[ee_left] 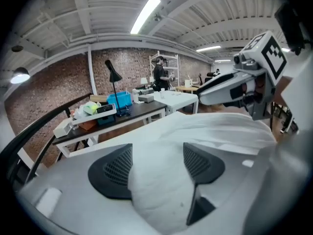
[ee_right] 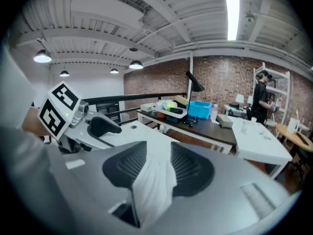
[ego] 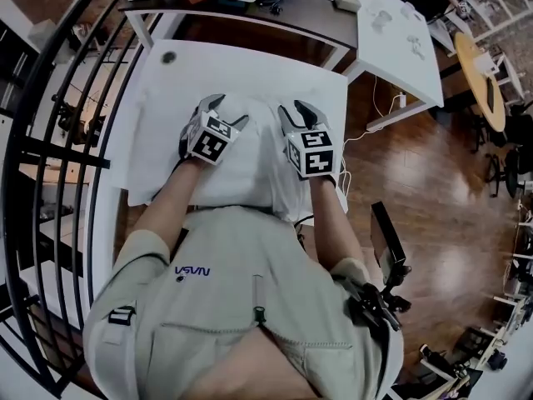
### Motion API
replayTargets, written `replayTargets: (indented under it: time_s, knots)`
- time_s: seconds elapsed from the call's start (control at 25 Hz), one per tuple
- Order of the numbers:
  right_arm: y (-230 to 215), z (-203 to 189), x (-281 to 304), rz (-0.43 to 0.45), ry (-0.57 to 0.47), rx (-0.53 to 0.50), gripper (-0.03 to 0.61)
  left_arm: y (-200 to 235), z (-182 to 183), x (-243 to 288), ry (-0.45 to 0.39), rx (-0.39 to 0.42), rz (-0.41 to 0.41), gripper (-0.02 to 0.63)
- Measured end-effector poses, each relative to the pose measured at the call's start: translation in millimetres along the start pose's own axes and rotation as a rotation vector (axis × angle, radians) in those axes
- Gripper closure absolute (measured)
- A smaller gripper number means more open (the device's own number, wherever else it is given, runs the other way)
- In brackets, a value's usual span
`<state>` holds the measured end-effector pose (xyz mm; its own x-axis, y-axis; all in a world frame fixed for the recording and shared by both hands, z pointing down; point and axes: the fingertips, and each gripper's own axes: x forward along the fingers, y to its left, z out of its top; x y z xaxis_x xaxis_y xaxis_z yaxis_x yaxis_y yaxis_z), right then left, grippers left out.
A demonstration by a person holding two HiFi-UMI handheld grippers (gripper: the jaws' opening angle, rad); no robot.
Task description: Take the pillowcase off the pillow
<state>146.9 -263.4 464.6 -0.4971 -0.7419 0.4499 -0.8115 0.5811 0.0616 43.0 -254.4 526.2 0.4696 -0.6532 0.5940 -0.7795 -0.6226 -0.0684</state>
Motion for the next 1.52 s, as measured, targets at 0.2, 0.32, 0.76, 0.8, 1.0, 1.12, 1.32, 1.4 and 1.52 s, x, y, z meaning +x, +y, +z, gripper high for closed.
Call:
replayTargets:
  time_s: [0.2,0.32,0.76,0.8,1.0,1.12,1.32,1.4,1.52]
  knots:
    - [-10.3,-6.6,33.5,-0.013,0.095,-0.019,0.411,-14.4,-28.0,12.7,0.107,-0.013,-0.078,0.364]
    - [-14.5,-19.7,49.5,-0.027,0.162,-0.021,0.383,-25.3,-35.1,8.5,0.118,0.011,-0.103,0.481]
    - [-1.8,-50.6,57.3,-0.022,0.348,-0.083,0.555,-52.0,-6.8,-72.9,-0.072,0.007,-0.148,0.598]
    - [-5.6,-42.6,53.7,-0.05,0.327,-0.115,0.561,-53.1,-1.9,-83.2,-0.094,0.005,-0.147,0.598]
    - [-50.2,-2.1,25.0,-0.257,0.199,-0.166,0.565,-50.4,23.5,-138.6,-0.224,-0.012,-0.152,0.598]
    - [-84.8,16.3,8.1,-0.381,0.134,-0.12,0.565,-37.9,30.7,-161.7,-0.286,-0.037,-0.14,0.598]
    - [-124.1,-7.0,-7.9,-0.509,0.155,-0.013,0.565,-24.7,25.8,-153.6,-0.3,-0.059,-0.136,0.598]
    - [-127.2,-30.5,-6.1,-0.531,0.198,0.004,0.566,-17.5,16.8,-134.0,-0.284,-0.085,-0.142,0.598]
    - [-121.8,-58.5,3.9,-0.492,0.215,0.035,0.566,-4.7,1.9,-100.9,-0.242,-0.101,-0.135,0.597]
